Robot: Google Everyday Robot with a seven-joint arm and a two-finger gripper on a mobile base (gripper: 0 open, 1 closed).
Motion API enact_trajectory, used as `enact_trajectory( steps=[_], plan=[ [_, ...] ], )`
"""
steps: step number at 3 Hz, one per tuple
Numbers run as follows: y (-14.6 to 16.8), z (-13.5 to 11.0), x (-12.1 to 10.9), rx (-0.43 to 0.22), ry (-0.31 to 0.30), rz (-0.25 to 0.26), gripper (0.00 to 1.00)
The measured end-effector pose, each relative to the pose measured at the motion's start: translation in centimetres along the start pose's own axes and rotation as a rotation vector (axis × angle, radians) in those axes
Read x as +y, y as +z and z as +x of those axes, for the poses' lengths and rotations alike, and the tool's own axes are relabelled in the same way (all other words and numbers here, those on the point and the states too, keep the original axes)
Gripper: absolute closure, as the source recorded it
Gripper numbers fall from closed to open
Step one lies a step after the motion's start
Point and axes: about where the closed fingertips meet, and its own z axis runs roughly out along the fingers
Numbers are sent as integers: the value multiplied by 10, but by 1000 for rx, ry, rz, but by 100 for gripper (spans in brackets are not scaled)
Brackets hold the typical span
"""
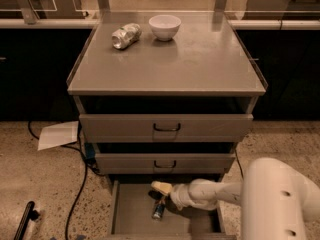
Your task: Pick redbull can from bottom drawer and place on counter
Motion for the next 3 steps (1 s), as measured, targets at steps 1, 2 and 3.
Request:
enact_trajectory(
  steps=[1, 2, 3],
  plan=[
    [10, 6, -1, 23, -31, 29, 0],
    [10, 6, -1, 23, -31, 29, 0],
    [22, 11, 16, 53, -65, 32, 0]
  ],
)
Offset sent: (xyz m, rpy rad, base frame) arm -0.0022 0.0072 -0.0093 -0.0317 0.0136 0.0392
